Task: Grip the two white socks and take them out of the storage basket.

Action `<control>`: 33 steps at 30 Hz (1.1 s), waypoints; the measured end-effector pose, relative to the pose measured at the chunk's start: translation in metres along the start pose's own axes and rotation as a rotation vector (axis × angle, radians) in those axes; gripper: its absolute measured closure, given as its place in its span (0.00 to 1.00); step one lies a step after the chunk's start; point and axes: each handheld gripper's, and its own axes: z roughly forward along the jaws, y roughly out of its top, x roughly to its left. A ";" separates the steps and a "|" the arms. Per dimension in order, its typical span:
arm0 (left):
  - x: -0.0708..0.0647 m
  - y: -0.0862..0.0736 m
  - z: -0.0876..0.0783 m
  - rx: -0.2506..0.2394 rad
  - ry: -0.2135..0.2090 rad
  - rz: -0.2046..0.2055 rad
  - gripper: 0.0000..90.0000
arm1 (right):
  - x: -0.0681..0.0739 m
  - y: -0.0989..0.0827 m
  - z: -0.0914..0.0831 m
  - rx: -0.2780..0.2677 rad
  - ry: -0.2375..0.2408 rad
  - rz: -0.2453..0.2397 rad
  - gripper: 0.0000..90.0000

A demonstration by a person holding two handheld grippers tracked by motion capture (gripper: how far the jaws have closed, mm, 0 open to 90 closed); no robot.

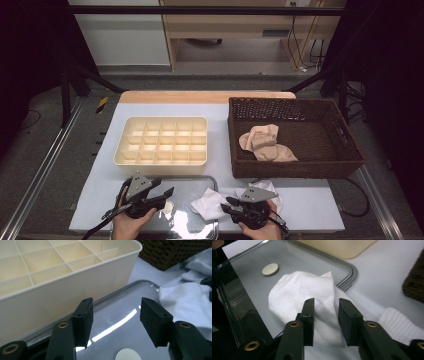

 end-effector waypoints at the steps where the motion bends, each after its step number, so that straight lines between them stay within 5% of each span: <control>1: 0.001 -0.002 0.000 -0.002 -0.012 -0.004 0.50 | 0.000 0.000 0.002 0.004 0.005 -0.002 0.85; 4: 0.002 -0.004 -0.001 -0.003 -0.026 0.005 0.55 | 0.002 0.003 0.003 0.014 0.018 -0.008 0.99; 15: 0.001 -0.003 -0.006 -0.014 -0.028 0.032 0.61 | 0.007 0.042 0.001 -0.033 0.080 0.006 1.00; 19: 0.001 -0.003 -0.005 -0.013 -0.034 0.033 0.63 | 0.006 0.059 0.019 0.003 0.062 0.025 0.99; 26: -0.004 -0.006 0.001 0.006 -0.053 0.039 0.64 | 0.001 0.056 0.042 0.040 0.027 0.062 0.95; 33: -0.002 -0.007 0.001 0.023 -0.028 0.050 0.63 | -0.004 0.046 0.022 -0.026 -0.026 0.037 0.82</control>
